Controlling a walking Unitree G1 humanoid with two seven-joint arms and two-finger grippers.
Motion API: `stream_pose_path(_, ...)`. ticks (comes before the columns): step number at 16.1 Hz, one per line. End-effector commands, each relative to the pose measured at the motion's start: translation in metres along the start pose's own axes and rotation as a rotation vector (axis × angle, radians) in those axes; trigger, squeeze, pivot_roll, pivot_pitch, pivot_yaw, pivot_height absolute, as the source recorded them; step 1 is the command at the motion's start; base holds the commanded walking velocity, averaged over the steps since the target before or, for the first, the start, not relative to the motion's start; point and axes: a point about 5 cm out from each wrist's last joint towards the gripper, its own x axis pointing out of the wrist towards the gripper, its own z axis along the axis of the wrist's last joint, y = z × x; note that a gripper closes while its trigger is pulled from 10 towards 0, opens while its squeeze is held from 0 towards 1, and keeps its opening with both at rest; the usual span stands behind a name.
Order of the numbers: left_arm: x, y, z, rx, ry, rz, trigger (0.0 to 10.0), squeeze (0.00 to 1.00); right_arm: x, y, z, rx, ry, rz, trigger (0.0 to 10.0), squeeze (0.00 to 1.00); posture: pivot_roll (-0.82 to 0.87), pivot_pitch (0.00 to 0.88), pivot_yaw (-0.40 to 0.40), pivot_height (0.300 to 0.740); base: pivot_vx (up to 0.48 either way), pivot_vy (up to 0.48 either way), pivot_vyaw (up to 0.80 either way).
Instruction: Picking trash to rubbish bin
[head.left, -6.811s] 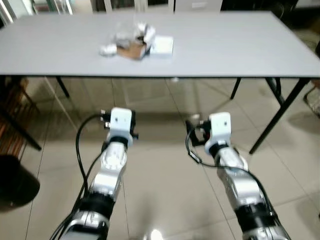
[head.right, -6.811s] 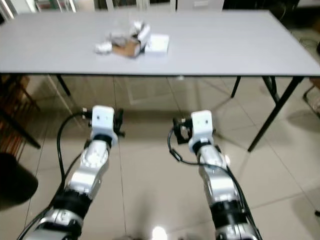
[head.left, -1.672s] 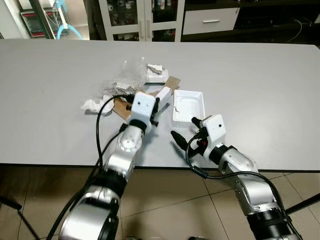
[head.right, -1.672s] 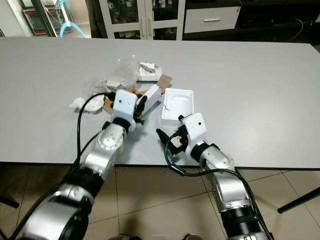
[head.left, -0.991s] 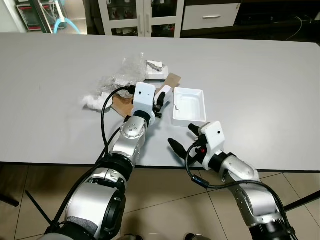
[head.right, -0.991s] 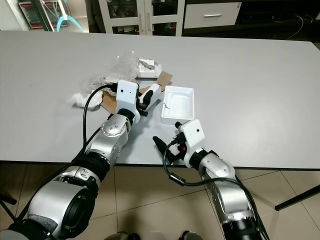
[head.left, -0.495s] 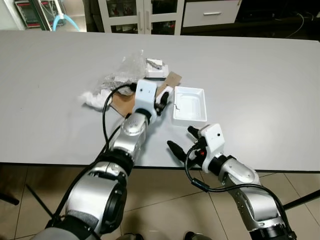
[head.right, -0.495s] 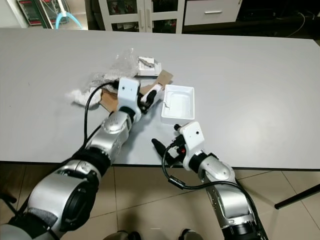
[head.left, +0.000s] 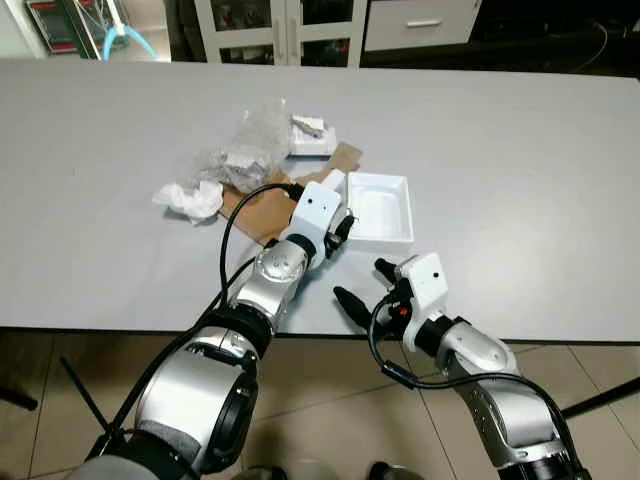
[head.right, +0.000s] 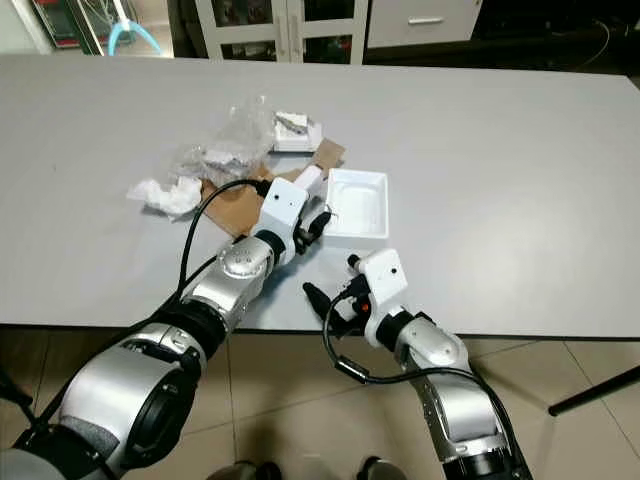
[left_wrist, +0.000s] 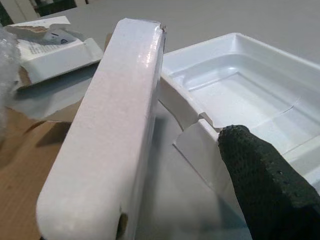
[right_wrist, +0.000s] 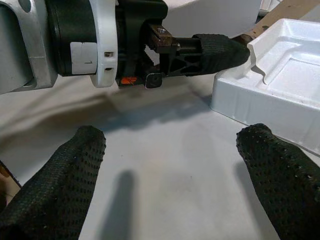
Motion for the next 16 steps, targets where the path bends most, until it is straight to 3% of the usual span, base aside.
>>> stream_pose_path(1, -0.005, -0.002, -0.019, 0.024, 0.088, 0.01, 10.0, 0.0, 0.0, 0.003, 0.002, -0.002, -0.004, 0.004, 10.0, 0.0, -0.15, 0.144, 0.023, 0.74, 0.0, 0.0, 0.0)
stream_pose_path(2, -0.005, -0.001, -0.021, 0.037, 0.1, 0.033, 10.0, 0.0, 0.001, 0.004, 0.003, -0.001, -0.005, 0.005, 10.0, 0.0, -0.15, 0.145, 0.024, 0.74, 0.0, 0.0, 0.0)
stream_pose_path(3, -0.006, 0.0, -0.022, 0.04, 0.104, 0.056, 8.7, 0.0, 0.001, 0.004, 0.003, 0.001, -0.005, 0.005, 10.0, 0.0, -0.15, 0.145, 0.023, 0.74, 0.0, 0.0, 0.0)
stream_pose_path(4, -0.006, 0.001, -0.022, 0.038, 0.104, 0.068, 5.1, 0.0, 0.001, 0.004, 0.003, 0.001, -0.006, 0.004, 10.0, 0.0, -0.15, 0.146, 0.023, 0.74, 0.0, 0.0, 0.0)
stream_pose_path(5, -0.006, 0.003, -0.022, 0.043, 0.104, 0.084, 0.0, 0.0, 0.001, 0.003, 0.003, 0.002, -0.005, 0.003, 10.0, 0.0, -0.15, 0.145, 0.023, 0.74, 0.0, 0.0, 0.0)
stream_pose_path(10, -0.007, 0.013, -0.018, 0.043, 0.077, 0.162, 0.0, 0.0, 0.003, 0.002, 0.003, 0.004, -0.007, 0.003, 10.0, 0.0, -0.14, 0.14, 0.023, 0.74, 0.0, 0.0, 0.0)
stream_pose_path(16, -0.002, 0.025, 0.022, 0.005, -0.123, 0.261, 0.0, 0.0, 0.005, 0.003, 0.002, 0.004, -0.006, 0.005, 10.0, 0.0, -0.13, 0.134, 0.024, 0.74, 0.0, 0.0, 0.0)
